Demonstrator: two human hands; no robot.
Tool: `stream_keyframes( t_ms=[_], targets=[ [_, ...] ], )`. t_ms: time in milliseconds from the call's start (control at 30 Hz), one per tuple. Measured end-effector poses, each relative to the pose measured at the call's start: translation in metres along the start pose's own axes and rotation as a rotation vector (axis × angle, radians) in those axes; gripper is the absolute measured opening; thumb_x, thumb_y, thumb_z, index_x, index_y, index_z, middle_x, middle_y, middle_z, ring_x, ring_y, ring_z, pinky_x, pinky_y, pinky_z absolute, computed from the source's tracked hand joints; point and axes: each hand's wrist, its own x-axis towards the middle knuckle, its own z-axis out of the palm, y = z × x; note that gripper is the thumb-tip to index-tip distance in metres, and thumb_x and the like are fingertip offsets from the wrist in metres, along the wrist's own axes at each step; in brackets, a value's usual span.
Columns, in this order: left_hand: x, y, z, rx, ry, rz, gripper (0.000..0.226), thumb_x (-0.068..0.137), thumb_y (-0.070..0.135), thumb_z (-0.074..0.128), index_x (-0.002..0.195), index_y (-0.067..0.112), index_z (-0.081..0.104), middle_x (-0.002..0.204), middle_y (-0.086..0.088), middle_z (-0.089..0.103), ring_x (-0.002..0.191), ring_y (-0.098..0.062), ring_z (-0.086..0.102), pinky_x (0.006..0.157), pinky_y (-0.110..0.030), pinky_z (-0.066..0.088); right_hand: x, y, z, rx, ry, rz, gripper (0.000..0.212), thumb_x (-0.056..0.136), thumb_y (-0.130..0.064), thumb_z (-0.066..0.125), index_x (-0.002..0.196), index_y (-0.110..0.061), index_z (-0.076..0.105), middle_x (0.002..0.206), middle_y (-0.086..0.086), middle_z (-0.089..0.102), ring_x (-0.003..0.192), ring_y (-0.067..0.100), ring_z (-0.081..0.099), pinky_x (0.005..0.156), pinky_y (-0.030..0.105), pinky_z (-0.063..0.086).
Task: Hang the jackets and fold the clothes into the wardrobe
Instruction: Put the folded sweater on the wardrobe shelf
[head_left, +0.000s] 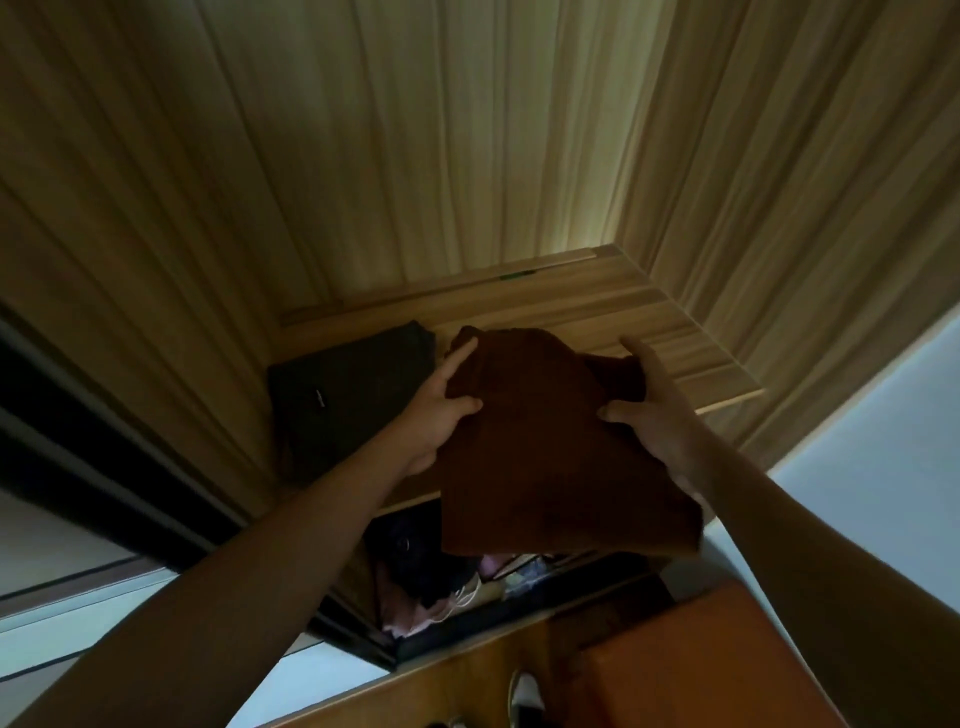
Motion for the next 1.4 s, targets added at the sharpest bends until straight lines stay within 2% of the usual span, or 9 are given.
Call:
stream_keyframes(
  t_ms=[133, 300, 400, 500, 800, 933, 1100, 1233, 1400],
  targets=[
    [0.036, 0.015, -0.005, -0.038, 0.049, 0.064, 0.069, 0.100, -0.004, 0.053, 0.144, 0.049, 0.047, 0.147, 0.002, 0.045, 0.119, -0.021, 0.061, 0.086, -0.037, 0.060, 0.052, -0.018, -0.005, -0.042, -0.025, -0.043, 0.080, 0.089, -0.001, 0.068, 0.152, -0.040, 0.037, 0.134, 0.001, 0.052, 0.098, 0.010, 0.059, 0.067, 0.026, 0.051],
    [0.094, 0.035, -0.022, -0.183, 0.176, 0.086, 0.074, 0.096, 0.003, 0.064, 0.151, 0.045, 0.038, 0.143, 0.003, 0.052, 0.125, -0.018, 0.058, 0.096, -0.039, 0.056, 0.147, -0.034, -0.016, -0.022, -0.076, -0.048, 0.095, 0.085, -0.015, 0.080, 0.156, -0.042, 0.024, 0.141, -0.003, 0.049, 0.113, 0.018, 0.059, 0.089, 0.041, 0.055],
    [0.120, 0.007, -0.029, -0.121, 0.274, -0.099, 0.072, 0.097, 0.009, 0.065, 0.154, 0.039, 0.033, 0.141, 0.001, 0.055, 0.116, -0.021, 0.061, 0.101, -0.050, 0.052, 0.192, -0.002, -0.014, -0.095, -0.187, 0.178, 0.098, 0.086, -0.039, 0.080, 0.159, -0.036, 0.015, 0.147, 0.000, 0.044, 0.127, 0.029, 0.054, 0.105, 0.049, 0.047],
    [0.129, -0.040, -0.022, 0.121, 0.303, -0.247, 0.082, 0.094, 0.005, 0.066, 0.158, 0.036, 0.024, 0.147, -0.002, 0.047, 0.112, -0.019, 0.058, 0.094, -0.039, 0.051, 0.206, 0.055, -0.001, -0.266, -0.321, 0.285, 0.110, 0.069, -0.063, 0.083, 0.156, -0.022, 0.030, 0.149, 0.003, 0.048, 0.127, 0.030, 0.055, 0.110, 0.051, 0.044],
    [0.153, -0.058, 0.000, 0.553, 0.251, -0.415, 0.074, 0.098, 0.018, 0.061, 0.156, 0.041, 0.022, 0.158, -0.008, 0.008, 0.136, -0.037, 0.037, 0.109, -0.040, 0.041, 0.229, 0.092, 0.005, -0.629, -0.307, -0.025, 0.085, 0.097, -0.037, 0.068, 0.162, -0.024, 0.015, 0.158, 0.011, 0.041, 0.138, 0.033, 0.049, 0.110, 0.045, 0.042],
    [0.159, -0.062, 0.005, 1.024, 0.306, -0.215, 0.075, 0.097, 0.032, 0.063, 0.159, 0.029, 0.020, 0.165, -0.010, -0.012, 0.152, -0.040, 0.005, 0.123, -0.045, 0.024, 0.238, 0.088, 0.007, -1.056, -0.215, -0.124, 0.079, 0.098, -0.054, 0.056, 0.161, -0.035, 0.012, 0.158, 0.019, 0.032, 0.138, 0.040, 0.040, 0.106, 0.053, 0.043],
    [0.196, -0.078, 0.014, 1.314, 0.427, 0.052, 0.069, 0.105, 0.052, 0.034, 0.162, 0.034, -0.001, 0.169, -0.012, -0.011, 0.155, -0.031, -0.013, 0.126, -0.051, 0.006, 0.247, 0.090, 0.039, -1.277, -0.250, -0.273, 0.078, 0.095, -0.077, 0.019, 0.160, -0.042, -0.004, 0.171, 0.003, -0.014, 0.157, 0.030, -0.013, 0.122, 0.062, 0.005],
    [0.204, -0.114, 0.005, 1.333, 0.455, 0.096, 0.067, 0.103, 0.061, 0.016, 0.162, 0.034, 0.000, 0.169, -0.011, -0.008, 0.156, -0.027, -0.014, 0.126, -0.048, 0.002, 0.251, 0.114, 0.046, -1.249, -0.247, -0.255, 0.079, 0.093, -0.080, 0.009, 0.159, -0.044, -0.011, 0.172, 0.000, -0.007, 0.158, 0.025, -0.009, 0.125, 0.056, 0.007],
    [0.211, -0.123, -0.001, 1.262, 0.493, 0.180, 0.066, 0.101, 0.058, 0.018, 0.162, 0.034, 0.011, 0.170, -0.008, -0.001, 0.156, -0.022, -0.010, 0.126, -0.042, -0.003, 0.259, 0.118, 0.049, -1.238, -0.215, -0.279, 0.077, 0.093, -0.079, 0.009, 0.159, -0.043, -0.011, 0.172, 0.000, -0.001, 0.158, 0.021, -0.006, 0.126, 0.050, 0.009]
  ],
)
